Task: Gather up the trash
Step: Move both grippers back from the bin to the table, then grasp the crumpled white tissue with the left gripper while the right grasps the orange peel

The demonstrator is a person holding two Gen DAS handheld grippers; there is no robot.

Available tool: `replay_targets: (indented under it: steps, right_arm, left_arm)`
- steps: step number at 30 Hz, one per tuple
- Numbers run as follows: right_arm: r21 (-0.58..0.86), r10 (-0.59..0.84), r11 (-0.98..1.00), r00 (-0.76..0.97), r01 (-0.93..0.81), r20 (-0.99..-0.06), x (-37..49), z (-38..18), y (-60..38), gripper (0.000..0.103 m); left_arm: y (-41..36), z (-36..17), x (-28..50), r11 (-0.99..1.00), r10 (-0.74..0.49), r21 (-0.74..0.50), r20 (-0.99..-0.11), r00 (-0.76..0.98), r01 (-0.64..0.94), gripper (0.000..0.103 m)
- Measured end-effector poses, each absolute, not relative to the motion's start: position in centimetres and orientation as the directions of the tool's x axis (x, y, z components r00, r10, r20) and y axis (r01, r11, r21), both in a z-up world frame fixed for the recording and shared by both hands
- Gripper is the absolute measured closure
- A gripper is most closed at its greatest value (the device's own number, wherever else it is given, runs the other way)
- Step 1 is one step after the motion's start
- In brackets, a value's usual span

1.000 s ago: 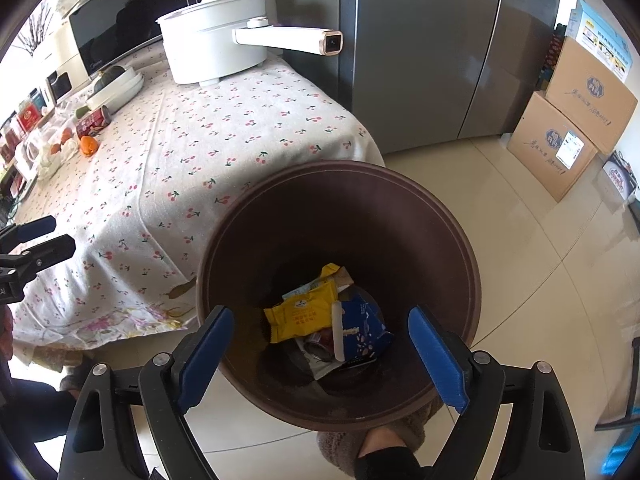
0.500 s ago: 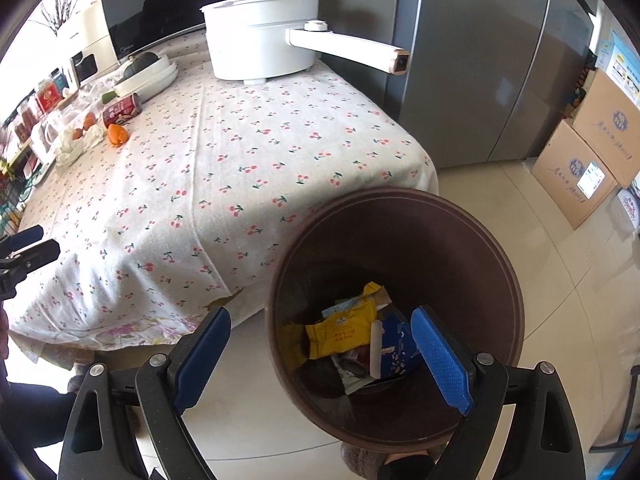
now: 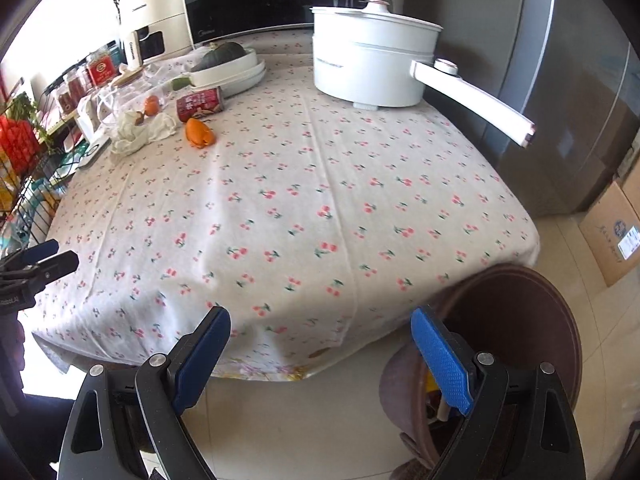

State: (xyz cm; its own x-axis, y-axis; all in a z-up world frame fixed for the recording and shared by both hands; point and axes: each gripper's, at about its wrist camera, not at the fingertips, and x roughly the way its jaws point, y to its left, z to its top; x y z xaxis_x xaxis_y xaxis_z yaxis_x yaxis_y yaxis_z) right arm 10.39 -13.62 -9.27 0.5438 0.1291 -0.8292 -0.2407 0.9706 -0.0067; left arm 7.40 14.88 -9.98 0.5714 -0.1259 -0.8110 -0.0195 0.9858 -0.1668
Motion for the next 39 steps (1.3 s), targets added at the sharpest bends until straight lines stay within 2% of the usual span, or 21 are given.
replay_targets:
  steps: [11, 23, 27, 31, 33, 37, 39]
  right_arm:
    - [0.02, 0.189, 0.946, 0.5, -0.323, -0.845, 14.8, -10.9, -6.0, 0.01]
    - [0.075, 0.257, 0.931, 0.495, -0.357, -0.83, 22.8, -10.9, -1.3, 0.01]
    - [0.093, 0.287, 0.92, 0.492, -0.381, -0.822, 25.2, -11.0, 0.4, 0.01]
    - [0.092, 0.307, 0.905, 0.486, -0.416, -0.818, 27.4, -11.4, 2.3, 0.01]
    - [0.082, 0.313, 0.896, 0.49, -0.436, -0.814, 28.3, -11.7, 3.4, 0.01]
    - [0.063, 0.32, 0.88, 0.491, -0.47, -0.81, 30.1, -12.7, 5.4, 0.01]
    - [0.051, 0.322, 0.87, 0.486, -0.491, -0.813, 30.9, -13.3, 6.3, 0.01]
  left_arm:
    - [21.6, -9.8, 9.9, 0.985, -0.02, -0.119, -0.809, 0.588, -0.129, 0.001]
    - [25.4, -9.4, 20.2, 0.989, 0.018, -0.082, -0.763, 0.646, -0.125, 0.001]
    - [26.2, -10.3, 23.1, 0.987, 0.0, -0.106, -0.744, 0.668, -0.119, 0.006]
    - [26.5, -11.6, 25.2, 0.986, -0.05, -0.144, -0.744, 0.666, -0.088, 0.015]
    - [26.3, -12.1, 25.7, 0.988, -0.058, -0.14, -0.744, 0.666, -0.071, 0.016]
    - [26.3, -13.0, 26.4, 0.984, -0.084, -0.165, -0.75, 0.656, -0.063, 0.028]
    - [26.4, -13.1, 26.4, 0.984, -0.087, -0.167, -0.745, 0.661, -0.059, 0.029]
